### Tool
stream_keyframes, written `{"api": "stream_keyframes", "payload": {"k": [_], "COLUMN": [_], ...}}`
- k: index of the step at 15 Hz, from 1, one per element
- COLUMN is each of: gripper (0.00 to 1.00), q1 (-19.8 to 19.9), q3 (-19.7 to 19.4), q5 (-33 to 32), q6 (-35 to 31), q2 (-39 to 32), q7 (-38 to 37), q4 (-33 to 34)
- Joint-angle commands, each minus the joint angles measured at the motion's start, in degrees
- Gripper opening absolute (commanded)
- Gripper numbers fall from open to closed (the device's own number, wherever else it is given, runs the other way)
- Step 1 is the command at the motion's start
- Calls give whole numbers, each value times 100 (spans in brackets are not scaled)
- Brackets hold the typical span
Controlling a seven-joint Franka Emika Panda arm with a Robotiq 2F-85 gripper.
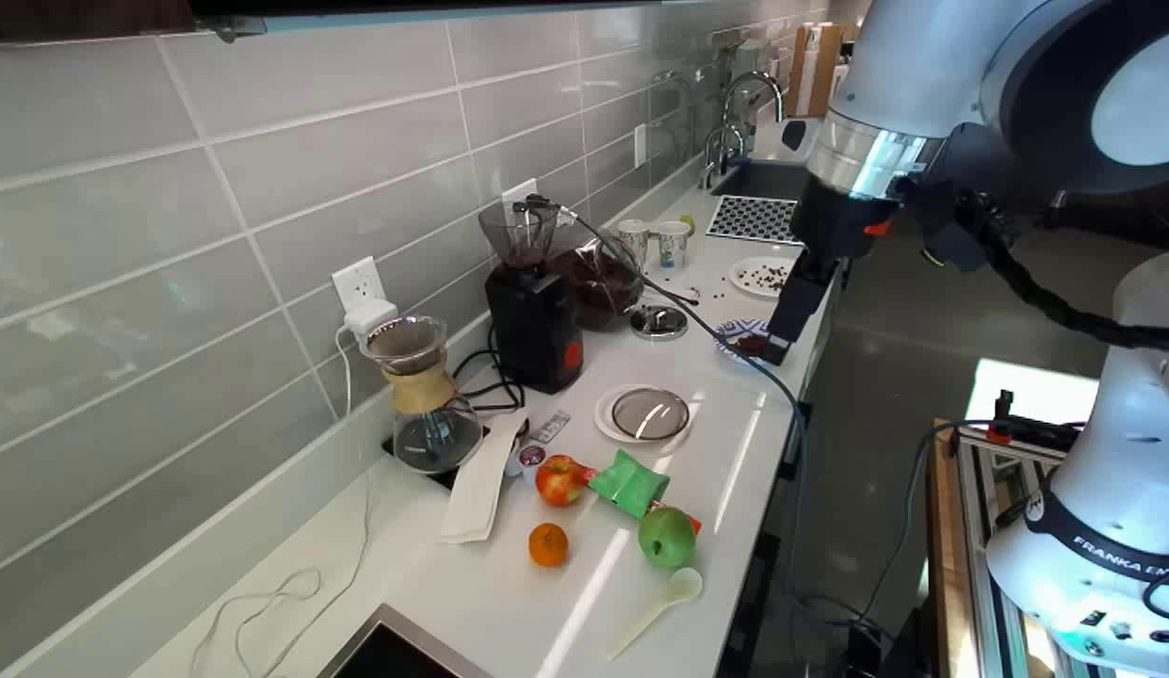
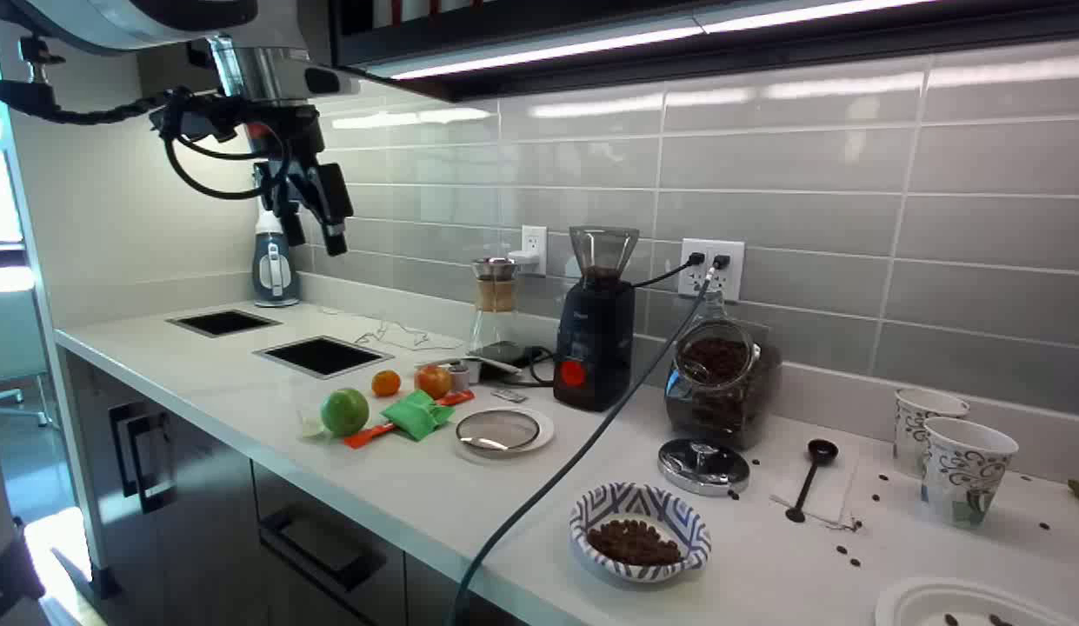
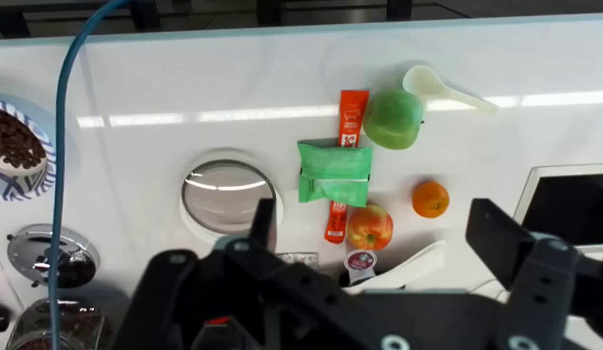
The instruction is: Pick up the clear lid on the white plate and put it on the black machine
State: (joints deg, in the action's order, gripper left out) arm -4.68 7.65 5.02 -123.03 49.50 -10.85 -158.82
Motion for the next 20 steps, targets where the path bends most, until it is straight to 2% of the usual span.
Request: {"api": "stream_keyframes", "payload": {"k": [1,3,10,11,12,17,20], "gripper": [100,100,100,100,100,100,100], "q1": [10,9,9,95,281,774,1024], "q3": [6,3,3,128,391,1127,1331], "q5": [4,1,1,-127,-457,-1750,-2519], "q6": [51,50,50,-7,-203,-991,-1388], "q2": [-4,-46,-81,-147,-297,-1042,-1620], "q7": [8,6,5,-101,-263,-704,-810], "q4": [-102,-285,-291,-269,-217,-63,-52]}}
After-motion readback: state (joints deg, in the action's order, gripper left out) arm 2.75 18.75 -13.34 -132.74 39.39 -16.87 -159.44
